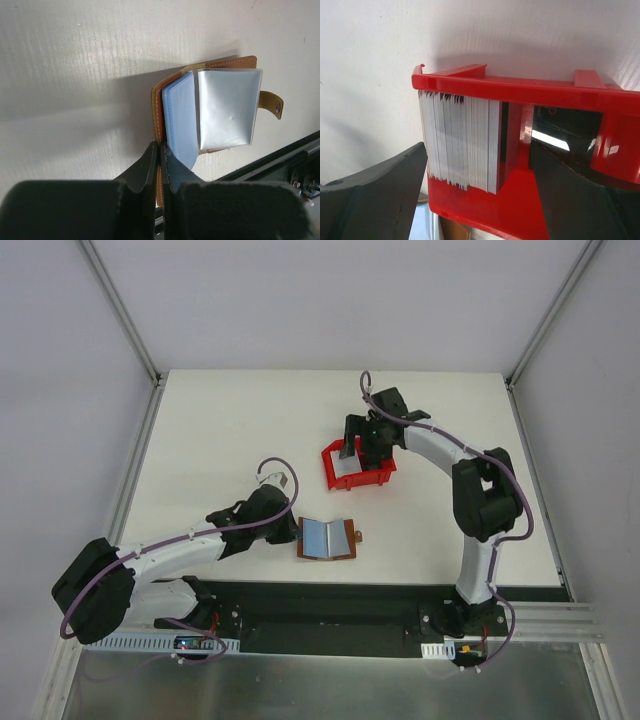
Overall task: Put the credit cards into the card holder
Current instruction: Pick up the credit card from the storage box.
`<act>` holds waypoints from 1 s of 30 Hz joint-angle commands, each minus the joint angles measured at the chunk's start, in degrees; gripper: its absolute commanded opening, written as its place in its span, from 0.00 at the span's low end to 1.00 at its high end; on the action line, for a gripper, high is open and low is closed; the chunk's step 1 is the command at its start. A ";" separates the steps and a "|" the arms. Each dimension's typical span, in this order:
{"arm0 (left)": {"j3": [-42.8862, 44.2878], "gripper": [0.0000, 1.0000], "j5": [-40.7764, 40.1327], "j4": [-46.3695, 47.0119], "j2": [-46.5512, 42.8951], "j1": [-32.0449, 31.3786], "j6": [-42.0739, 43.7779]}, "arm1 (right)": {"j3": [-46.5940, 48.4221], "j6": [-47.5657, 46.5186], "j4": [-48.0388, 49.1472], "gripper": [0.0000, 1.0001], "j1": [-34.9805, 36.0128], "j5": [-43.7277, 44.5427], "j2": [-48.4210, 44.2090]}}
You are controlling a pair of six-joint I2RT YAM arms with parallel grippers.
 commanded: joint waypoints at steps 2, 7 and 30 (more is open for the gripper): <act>2.25 0.00 -0.08 -0.75 -0.25 0.30 1.10 | 3.00 0.07 1.22 0.87 -0.40 -3.62 2.00; 2.69 0.00 0.01 -0.83 0.36 0.38 1.28 | 3.62 0.16 0.52 0.87 -0.32 -5.29 3.24; 2.69 0.00 0.10 -0.92 1.15 0.47 1.02 | -0.42 3.23 4.21 0.72 -0.40 -9.95 -0.98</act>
